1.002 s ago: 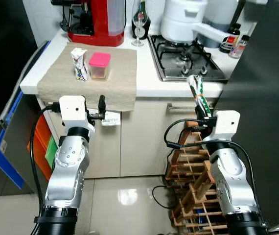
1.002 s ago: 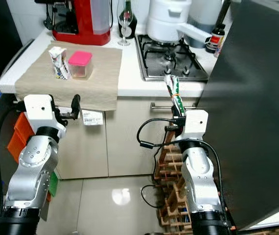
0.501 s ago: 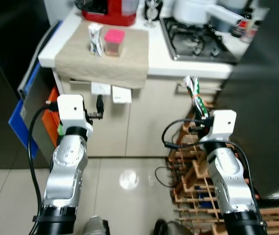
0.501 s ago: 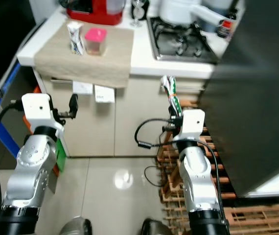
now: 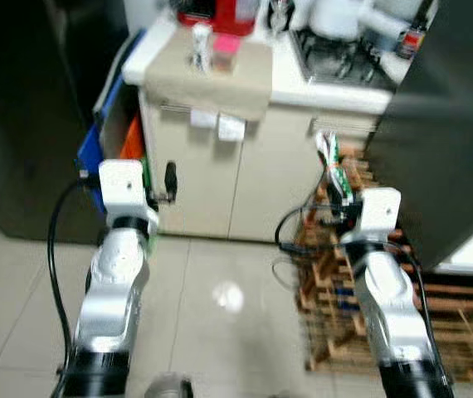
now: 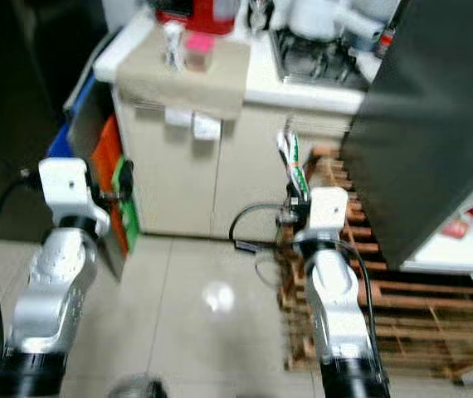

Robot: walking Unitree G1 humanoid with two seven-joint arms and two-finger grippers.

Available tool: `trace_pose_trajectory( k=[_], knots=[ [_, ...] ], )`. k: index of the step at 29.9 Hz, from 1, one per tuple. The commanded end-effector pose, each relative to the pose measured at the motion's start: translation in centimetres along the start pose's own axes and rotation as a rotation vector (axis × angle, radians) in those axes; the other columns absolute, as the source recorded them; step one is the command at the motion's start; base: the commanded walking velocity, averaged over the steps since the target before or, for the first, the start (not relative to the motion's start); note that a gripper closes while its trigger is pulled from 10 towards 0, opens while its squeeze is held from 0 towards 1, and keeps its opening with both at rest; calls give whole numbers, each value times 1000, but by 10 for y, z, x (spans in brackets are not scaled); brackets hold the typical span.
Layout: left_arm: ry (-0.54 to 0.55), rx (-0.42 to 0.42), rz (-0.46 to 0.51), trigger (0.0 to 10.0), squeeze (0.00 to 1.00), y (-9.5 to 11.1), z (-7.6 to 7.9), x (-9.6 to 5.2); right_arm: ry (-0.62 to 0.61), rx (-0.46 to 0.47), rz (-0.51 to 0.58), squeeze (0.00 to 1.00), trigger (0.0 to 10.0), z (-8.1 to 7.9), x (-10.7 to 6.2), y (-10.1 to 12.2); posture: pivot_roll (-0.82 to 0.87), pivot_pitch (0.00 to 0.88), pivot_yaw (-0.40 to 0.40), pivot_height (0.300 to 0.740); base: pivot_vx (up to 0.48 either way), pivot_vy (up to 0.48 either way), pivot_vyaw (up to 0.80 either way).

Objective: Restocking fridge

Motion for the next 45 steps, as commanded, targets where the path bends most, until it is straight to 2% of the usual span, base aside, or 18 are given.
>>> trace_pose_trajectory(
  k=[1, 3, 8, 45],
  knots=[
    [-28, 4, 30, 10000, 0, 7, 6, 2, -11, -4, 19, 0, 0, 5, 1, 5, -46, 0, -44, 740, 0, 0, 0],
    [-49, -17, 53, 10000, 0, 10, 7, 1, -12, -6, 18, 0, 0, 5, 1, 5, -46, 0, -44, 740, 0, 0, 0],
    [-72, -8, 69, 10000, 0, 12, 9, 0, -15, -7, 17, 0, 0, 6, 2, 5, -48, 0, -44, 740, 0, -130, 0],
    [-102, 6, 76, 10000, 0, 12, 10, 9, -25, -16, 22, 0, 0, 8, 2, 5, -64, 0, -27, 740, 0, -453, 0]
  ],
)
Point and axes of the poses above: a point about 5 cm out from each wrist's last joint towards the gripper, its own x axis pointing out of the wrist towards the gripper, its own y axis along the axis of the wrist's last joint, z = x × y, the point moved 2 cm from there along x, pointing out of the wrist towards the gripper, and after that the axes turned 4 degrees about -x, right-handed, at the moved point
